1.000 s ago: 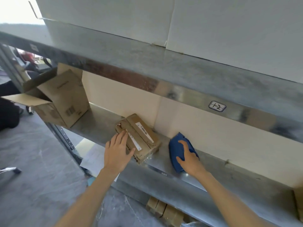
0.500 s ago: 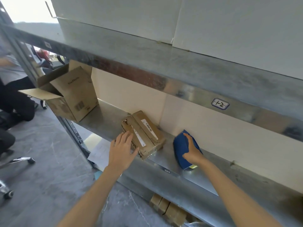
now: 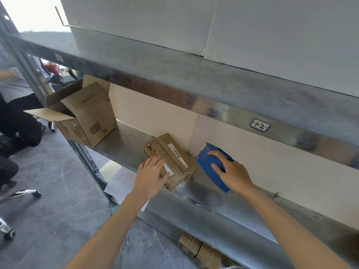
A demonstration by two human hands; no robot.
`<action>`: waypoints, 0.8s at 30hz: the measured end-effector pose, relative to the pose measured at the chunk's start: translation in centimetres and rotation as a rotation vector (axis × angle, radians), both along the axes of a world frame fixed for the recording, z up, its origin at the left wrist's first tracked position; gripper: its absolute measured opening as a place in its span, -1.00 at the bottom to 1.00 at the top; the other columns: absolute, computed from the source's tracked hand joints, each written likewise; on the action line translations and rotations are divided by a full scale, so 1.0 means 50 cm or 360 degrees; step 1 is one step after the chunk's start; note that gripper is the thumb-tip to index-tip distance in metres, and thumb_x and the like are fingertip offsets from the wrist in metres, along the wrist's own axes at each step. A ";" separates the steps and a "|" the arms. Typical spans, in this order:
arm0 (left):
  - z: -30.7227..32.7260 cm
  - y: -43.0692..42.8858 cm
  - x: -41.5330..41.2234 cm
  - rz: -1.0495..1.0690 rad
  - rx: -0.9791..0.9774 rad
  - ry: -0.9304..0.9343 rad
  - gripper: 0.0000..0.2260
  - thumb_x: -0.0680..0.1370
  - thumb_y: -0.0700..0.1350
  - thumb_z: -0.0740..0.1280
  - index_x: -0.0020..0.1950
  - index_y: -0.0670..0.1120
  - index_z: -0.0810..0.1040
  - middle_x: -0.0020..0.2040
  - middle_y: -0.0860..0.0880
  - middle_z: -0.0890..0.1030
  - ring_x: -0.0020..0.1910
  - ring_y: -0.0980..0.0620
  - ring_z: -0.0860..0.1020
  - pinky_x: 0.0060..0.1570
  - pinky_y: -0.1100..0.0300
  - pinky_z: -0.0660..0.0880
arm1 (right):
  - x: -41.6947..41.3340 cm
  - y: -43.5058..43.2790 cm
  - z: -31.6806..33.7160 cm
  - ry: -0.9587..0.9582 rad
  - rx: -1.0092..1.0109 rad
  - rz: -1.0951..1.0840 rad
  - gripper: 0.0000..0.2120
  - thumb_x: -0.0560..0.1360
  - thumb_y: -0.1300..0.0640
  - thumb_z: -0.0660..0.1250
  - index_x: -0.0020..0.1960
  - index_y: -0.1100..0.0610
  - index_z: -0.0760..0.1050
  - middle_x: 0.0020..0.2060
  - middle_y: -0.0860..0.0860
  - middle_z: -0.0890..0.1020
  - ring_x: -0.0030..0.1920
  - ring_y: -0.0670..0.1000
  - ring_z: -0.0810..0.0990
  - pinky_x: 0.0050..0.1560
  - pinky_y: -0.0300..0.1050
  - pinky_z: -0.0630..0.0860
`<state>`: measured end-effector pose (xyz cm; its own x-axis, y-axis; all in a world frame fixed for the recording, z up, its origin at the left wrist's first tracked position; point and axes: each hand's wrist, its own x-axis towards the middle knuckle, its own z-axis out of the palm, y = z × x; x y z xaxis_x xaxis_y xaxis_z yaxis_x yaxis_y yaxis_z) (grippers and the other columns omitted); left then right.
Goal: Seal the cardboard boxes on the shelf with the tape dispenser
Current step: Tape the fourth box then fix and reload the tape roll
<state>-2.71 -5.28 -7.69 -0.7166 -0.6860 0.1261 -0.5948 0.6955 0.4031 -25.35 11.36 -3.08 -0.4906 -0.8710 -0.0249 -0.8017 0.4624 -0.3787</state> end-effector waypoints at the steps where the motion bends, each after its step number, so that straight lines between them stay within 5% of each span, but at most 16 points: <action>1: 0.007 0.001 -0.004 -0.0041 -0.0003 0.0028 -0.60 0.64 0.03 0.27 0.48 0.01 0.41 0.47 0.05 0.40 0.50 0.03 0.25 0.38 0.09 0.22 | 0.004 0.001 0.010 0.0005 -0.0014 0.0051 -0.65 0.66 -0.08 0.14 0.43 -0.26 0.25 -0.46 -0.04 0.48 -0.44 -0.03 0.48 -0.36 -0.16 0.36; 7: 0.043 -0.007 -0.022 -0.0251 0.0079 0.0237 -0.66 0.65 -0.04 0.28 0.43 0.01 0.47 0.36 0.06 0.52 0.38 0.03 0.39 0.27 0.15 0.27 | 0.026 0.005 0.033 0.0050 -0.0021 0.0381 -0.49 0.51 -0.32 0.26 0.38 -0.46 0.12 -0.03 -0.08 0.66 -0.17 0.00 0.59 -0.13 -0.16 0.48; 10: 0.048 -0.019 -0.024 -0.0368 0.0269 0.0310 -0.64 0.65 -0.10 0.29 0.45 0.02 0.45 0.36 0.06 0.52 0.35 0.04 0.40 0.24 0.29 0.28 | 0.043 0.003 0.022 0.0234 -0.0154 0.0573 -0.46 0.46 -0.35 0.18 0.39 -0.44 0.09 -0.31 -0.08 0.61 -0.39 -0.02 0.48 -0.23 -0.10 0.53; 12: 0.049 -0.026 -0.022 -0.0440 0.0403 0.0325 -0.63 0.65 -0.16 0.26 0.46 0.05 0.42 0.38 0.09 0.50 0.36 0.10 0.39 0.21 0.45 0.22 | 0.053 0.001 0.020 0.0379 -0.0276 0.0656 -0.47 0.44 -0.30 0.20 0.40 -0.36 0.23 -0.50 -0.12 0.39 -0.50 -0.06 0.28 -0.40 -0.18 0.47; 16: 0.056 -0.026 -0.015 -0.0527 0.0713 0.0404 -0.59 0.63 -0.29 0.26 0.45 0.02 0.45 0.37 0.14 0.50 0.35 0.25 0.42 0.27 0.49 0.28 | 0.067 0.004 0.022 0.0469 -0.0305 0.0796 -0.51 0.47 -0.27 0.23 0.39 -0.33 0.32 -0.52 -0.10 0.25 -0.52 -0.05 0.21 -0.50 -0.22 0.38; 20: 0.051 -0.018 -0.010 -0.0521 0.0852 0.0431 -0.69 0.62 -0.32 0.26 0.21 0.04 0.58 0.12 0.14 0.64 0.02 0.03 0.61 0.01 0.29 0.50 | 0.077 0.007 0.023 0.0509 -0.0266 0.0860 -0.53 0.49 -0.26 0.20 0.40 -0.33 0.31 -0.54 -0.08 0.19 -0.54 -0.06 0.19 -0.55 -0.17 0.41; 24: 0.043 -0.008 -0.009 -0.0520 0.0991 0.0489 -0.70 0.58 -0.43 0.24 0.05 -0.07 0.62 -0.03 0.09 0.67 -0.02 0.20 0.61 0.00 0.30 0.51 | 0.086 0.015 0.023 0.0500 -0.0241 0.0900 -0.52 0.50 -0.23 0.22 0.41 -0.31 0.30 -0.56 -0.08 0.19 -0.56 -0.06 0.18 -0.59 -0.17 0.37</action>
